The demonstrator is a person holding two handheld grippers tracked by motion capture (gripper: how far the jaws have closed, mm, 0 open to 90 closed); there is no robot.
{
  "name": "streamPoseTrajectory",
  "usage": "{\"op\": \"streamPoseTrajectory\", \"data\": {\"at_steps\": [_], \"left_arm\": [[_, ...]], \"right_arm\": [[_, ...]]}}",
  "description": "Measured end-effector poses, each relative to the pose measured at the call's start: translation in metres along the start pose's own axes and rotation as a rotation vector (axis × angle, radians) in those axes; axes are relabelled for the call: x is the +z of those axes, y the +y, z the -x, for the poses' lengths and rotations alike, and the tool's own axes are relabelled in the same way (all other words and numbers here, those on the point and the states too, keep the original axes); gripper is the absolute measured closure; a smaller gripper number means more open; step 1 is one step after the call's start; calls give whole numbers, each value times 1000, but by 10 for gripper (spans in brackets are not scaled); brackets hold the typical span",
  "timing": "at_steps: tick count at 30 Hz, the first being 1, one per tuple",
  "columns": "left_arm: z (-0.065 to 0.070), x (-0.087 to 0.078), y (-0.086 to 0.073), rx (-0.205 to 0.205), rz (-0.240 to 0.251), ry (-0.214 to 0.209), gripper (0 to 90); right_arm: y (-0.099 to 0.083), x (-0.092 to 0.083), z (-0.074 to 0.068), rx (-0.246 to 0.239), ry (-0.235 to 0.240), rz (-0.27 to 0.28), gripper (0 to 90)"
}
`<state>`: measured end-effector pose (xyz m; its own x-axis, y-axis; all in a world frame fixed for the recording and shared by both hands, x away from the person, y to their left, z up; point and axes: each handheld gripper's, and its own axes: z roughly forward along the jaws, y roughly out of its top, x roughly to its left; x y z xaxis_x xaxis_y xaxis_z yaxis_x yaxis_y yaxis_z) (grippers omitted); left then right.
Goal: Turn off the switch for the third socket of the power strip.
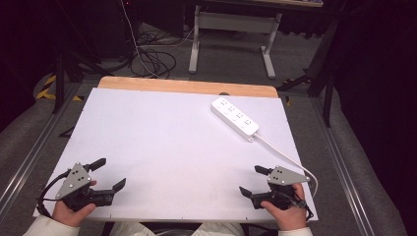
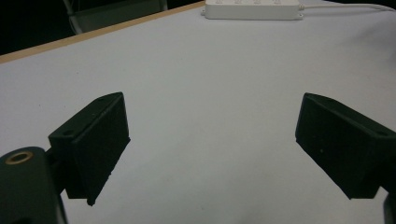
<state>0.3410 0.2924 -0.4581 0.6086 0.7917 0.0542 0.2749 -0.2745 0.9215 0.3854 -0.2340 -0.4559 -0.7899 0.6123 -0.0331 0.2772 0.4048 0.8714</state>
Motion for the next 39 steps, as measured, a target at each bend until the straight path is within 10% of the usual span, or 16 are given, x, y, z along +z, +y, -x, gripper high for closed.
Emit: {"op": "streamPoseTrajectory", "data": {"at_steps": [39], "left_arm": [[0, -1, 1, 13, -14, 14, 108]], "right_arm": [[37, 7, 6, -14, 19, -37, 171]]}}
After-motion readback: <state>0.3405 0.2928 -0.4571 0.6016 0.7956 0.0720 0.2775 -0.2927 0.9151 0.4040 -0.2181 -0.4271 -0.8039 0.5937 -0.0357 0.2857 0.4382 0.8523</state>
